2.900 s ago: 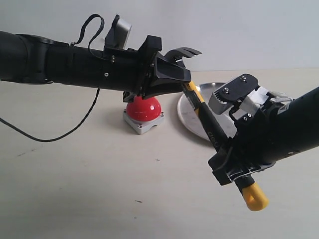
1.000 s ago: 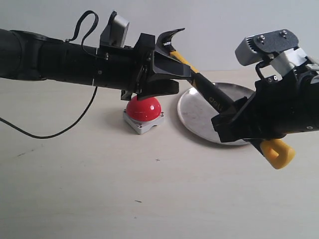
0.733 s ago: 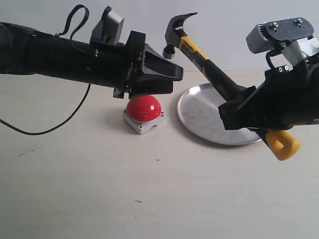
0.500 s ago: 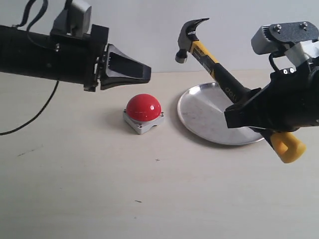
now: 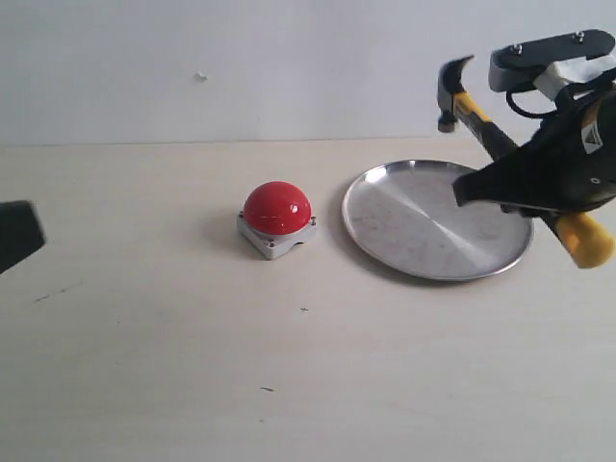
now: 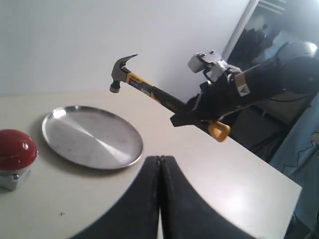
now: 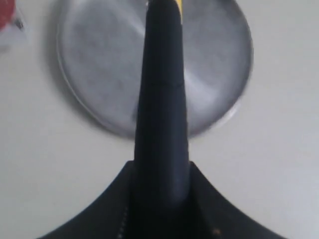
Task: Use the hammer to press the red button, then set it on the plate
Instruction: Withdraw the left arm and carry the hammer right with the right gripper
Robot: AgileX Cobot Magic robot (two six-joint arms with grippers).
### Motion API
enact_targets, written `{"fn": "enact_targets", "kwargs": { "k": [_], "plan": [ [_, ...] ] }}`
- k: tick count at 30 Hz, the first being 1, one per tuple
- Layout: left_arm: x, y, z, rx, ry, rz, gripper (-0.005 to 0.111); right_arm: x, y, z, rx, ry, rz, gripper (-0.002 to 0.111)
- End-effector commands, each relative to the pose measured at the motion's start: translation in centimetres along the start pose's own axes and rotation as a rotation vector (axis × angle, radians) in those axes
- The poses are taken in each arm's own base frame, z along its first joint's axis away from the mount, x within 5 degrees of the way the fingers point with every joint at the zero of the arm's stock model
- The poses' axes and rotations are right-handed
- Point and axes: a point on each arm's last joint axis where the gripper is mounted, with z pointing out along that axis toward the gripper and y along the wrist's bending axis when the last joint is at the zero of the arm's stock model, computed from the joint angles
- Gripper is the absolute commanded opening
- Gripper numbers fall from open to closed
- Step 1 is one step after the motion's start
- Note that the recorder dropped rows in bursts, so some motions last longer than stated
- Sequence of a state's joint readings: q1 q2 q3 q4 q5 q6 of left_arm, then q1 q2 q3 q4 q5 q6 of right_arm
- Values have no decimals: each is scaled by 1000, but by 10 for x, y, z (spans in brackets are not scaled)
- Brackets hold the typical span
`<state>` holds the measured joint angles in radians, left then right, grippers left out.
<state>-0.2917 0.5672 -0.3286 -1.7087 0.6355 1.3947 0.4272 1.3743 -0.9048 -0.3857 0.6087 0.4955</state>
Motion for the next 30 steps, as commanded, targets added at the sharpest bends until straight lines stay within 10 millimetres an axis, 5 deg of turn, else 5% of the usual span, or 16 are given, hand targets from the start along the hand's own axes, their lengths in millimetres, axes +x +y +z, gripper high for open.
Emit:
{"fn": "enact_targets", "kwargs": {
  "k": [1,5,12,21,30],
  "plan": [
    [27,-8,-37,-50,-153,38,0,-14,15,-1,-174,-288,19,0],
    [49,-11,-58,-65,-271,56,0,-11,22,6,-235,-321,50,0],
    [72,21,-56,-287,-237,9,0,-5,60,16,-342,-322,-38,0],
    [70,38,-63,-484,-289,18,0,3,95,43,-345,-189,-124,0],
    [70,38,-63,-484,-289,18,0,5,102,55,-332,-147,-156,0]
  ]
}}
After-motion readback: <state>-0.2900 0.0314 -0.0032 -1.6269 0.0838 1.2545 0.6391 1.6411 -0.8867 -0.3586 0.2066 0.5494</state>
